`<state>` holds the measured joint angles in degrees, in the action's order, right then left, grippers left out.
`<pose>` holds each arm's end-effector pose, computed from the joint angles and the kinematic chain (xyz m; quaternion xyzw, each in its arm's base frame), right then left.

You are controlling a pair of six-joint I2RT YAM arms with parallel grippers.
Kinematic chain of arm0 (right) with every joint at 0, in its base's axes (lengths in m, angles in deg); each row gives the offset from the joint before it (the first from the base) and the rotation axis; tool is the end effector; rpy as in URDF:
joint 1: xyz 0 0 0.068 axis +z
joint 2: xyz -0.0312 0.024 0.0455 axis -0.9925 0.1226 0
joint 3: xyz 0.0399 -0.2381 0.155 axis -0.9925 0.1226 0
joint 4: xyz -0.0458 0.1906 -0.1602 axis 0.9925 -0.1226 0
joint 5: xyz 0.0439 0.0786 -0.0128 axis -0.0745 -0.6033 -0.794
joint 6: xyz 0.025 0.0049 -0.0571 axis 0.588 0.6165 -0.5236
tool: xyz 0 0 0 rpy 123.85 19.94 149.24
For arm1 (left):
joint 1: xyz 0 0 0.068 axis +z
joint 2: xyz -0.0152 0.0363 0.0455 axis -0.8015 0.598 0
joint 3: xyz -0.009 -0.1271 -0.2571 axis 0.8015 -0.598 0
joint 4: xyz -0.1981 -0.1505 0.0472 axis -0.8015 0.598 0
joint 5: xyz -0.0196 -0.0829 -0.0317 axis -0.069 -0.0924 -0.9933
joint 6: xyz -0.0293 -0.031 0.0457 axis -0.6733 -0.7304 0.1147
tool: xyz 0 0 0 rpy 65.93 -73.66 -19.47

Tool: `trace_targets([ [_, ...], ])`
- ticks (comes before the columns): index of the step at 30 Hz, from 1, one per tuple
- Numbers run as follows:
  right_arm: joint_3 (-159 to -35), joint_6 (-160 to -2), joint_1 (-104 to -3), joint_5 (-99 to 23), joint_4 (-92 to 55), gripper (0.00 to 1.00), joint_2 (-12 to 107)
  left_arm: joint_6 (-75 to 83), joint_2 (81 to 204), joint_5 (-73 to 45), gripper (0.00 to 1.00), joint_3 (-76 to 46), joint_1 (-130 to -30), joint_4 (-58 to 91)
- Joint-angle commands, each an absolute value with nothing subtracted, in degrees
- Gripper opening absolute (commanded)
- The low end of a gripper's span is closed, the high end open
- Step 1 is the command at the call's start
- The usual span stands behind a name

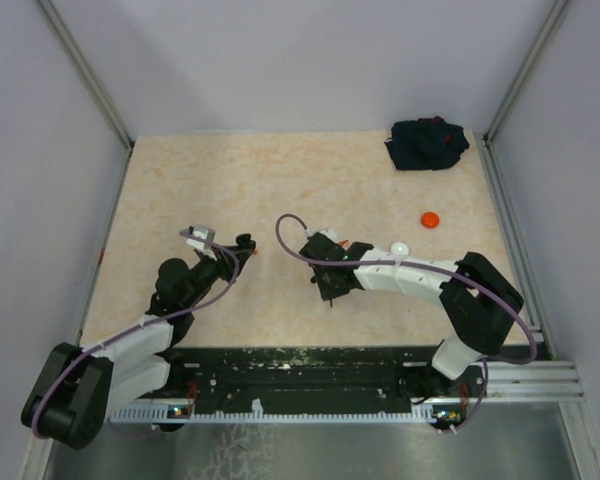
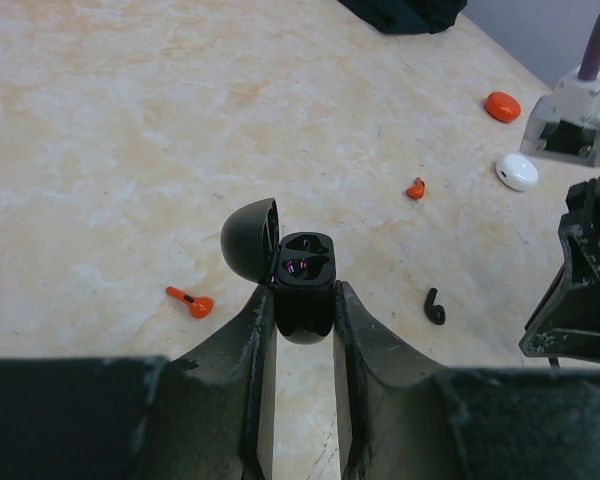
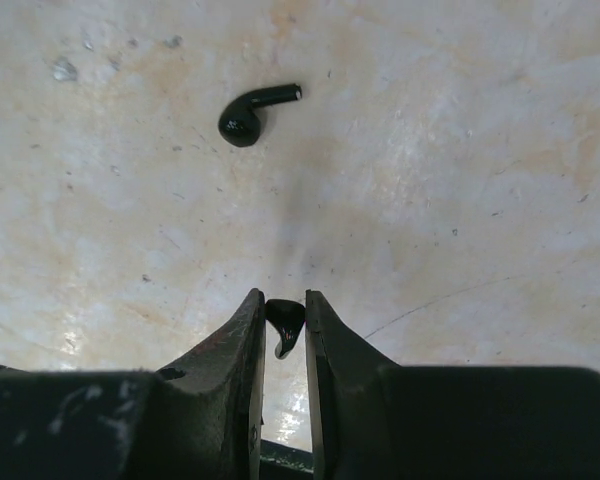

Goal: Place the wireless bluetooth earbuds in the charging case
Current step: Pick up the earbud from the center of the board, then place the earbud in the charging case.

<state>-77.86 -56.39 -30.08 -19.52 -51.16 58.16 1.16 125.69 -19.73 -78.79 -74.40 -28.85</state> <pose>0.1882 0.2336 0.1903 -0.1662 0.9645 0.0521 0.1985 0.1750 -0.0797 0.2038 0.1246 0.7096 -0.2931 0.6285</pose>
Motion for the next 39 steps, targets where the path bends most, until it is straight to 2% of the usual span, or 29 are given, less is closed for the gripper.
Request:
trace_targets([
  [1, -77.79, -58.05, -29.43, -16.93, -46.14, 0.14, 52.93, -0.07, 127.29, -24.31, 0.00, -78.38, -74.19, -33.84],
  [13, -75.99, -70.13, -28.46, -13.21, -29.17, 0.13, 39.80, -1.87, 135.24, -42.87, 0.00, -76.06, -74.18, -45.24],
  [20, -76.91, -78.25, -26.50, -13.87, -20.28, 0.12, 36.09, -7.45, 139.14, -51.55, 0.00, -74.12, -74.28, -54.34],
  [29, -76.18, -82.81, -23.99, -16.70, -11.26, 0.13, 34.45, -7.94, 139.15, -55.91, 0.00, -74.01, -75.12, -60.22],
  [39, -76.23, -85.32, -20.59, -21.86, -8.81, 0.13, 33.58, -6.05, 139.86, -57.08, 0.00, -75.88, -75.97, -68.26],
])
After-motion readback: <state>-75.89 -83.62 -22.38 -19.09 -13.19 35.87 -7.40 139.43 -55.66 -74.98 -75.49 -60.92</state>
